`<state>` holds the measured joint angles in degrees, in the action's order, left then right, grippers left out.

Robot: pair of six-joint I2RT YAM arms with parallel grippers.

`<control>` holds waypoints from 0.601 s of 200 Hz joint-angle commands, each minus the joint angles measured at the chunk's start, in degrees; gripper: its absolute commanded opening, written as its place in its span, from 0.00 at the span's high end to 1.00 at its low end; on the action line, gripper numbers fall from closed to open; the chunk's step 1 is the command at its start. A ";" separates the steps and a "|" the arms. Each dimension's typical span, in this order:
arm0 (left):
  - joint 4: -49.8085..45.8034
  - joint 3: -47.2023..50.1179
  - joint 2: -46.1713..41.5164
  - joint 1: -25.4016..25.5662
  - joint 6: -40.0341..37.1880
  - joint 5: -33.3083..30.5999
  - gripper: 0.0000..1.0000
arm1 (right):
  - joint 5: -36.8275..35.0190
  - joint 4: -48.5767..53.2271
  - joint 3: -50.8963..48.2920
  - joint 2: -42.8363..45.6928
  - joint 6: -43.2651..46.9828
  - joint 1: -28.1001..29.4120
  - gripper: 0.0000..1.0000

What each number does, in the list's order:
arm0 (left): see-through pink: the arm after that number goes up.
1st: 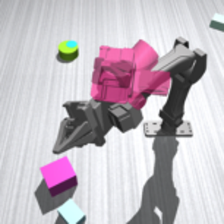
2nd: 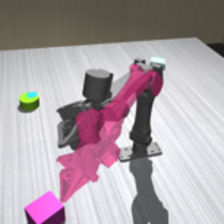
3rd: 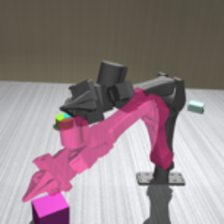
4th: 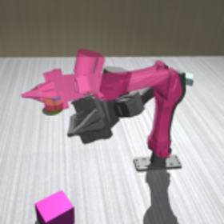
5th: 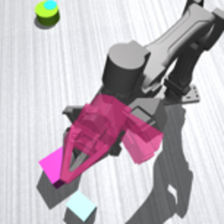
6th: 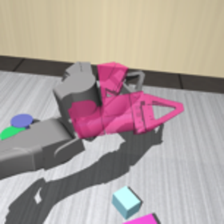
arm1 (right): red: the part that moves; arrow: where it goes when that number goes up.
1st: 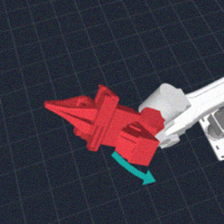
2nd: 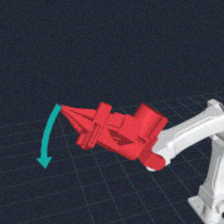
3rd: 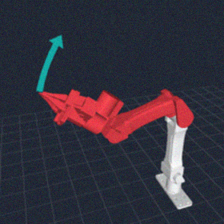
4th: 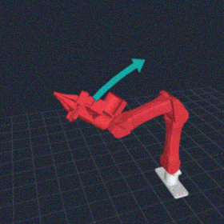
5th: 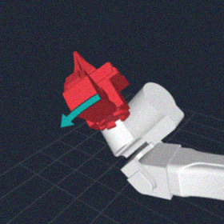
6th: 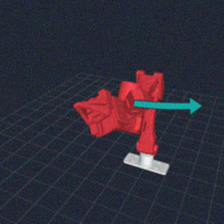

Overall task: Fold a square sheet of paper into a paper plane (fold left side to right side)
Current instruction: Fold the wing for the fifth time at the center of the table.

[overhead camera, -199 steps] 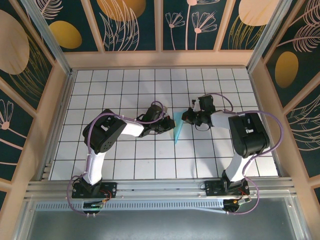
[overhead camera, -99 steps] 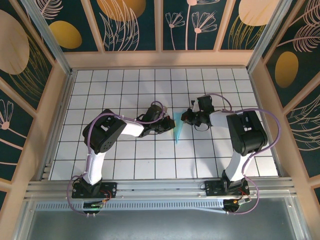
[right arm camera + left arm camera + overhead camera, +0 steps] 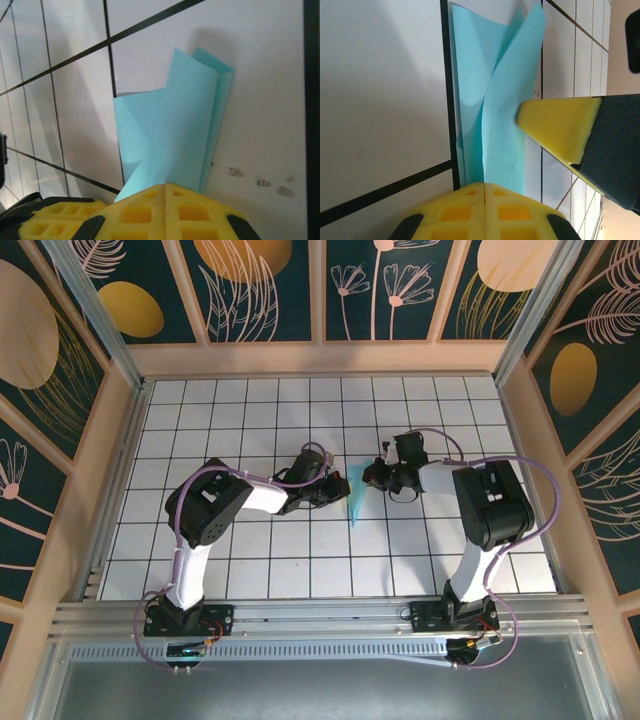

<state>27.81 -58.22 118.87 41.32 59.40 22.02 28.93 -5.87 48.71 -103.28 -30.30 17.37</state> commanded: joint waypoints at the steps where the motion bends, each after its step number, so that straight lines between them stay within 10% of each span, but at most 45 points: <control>1: -7.61 1.86 3.11 -1.41 -0.15 -7.68 1.00 | -2.10 1.64 -0.18 -1.28 0.48 0.54 1.00; 68: -7.55 1.88 2.76 -1.43 0.38 -8.13 1.00 | -3.31 2.73 -0.68 -2.80 -0.15 0.52 1.00; 120: -7.34 1.59 -3.66 -1.81 -1.89 -7.47 0.78 | -4.83 3.56 -2.66 -2.88 -0.54 0.45 1.00</control>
<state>27.20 -58.02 117.67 41.25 59.94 20.49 27.99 -5.93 48.53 -104.09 -30.46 17.50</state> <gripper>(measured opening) 0.170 0.049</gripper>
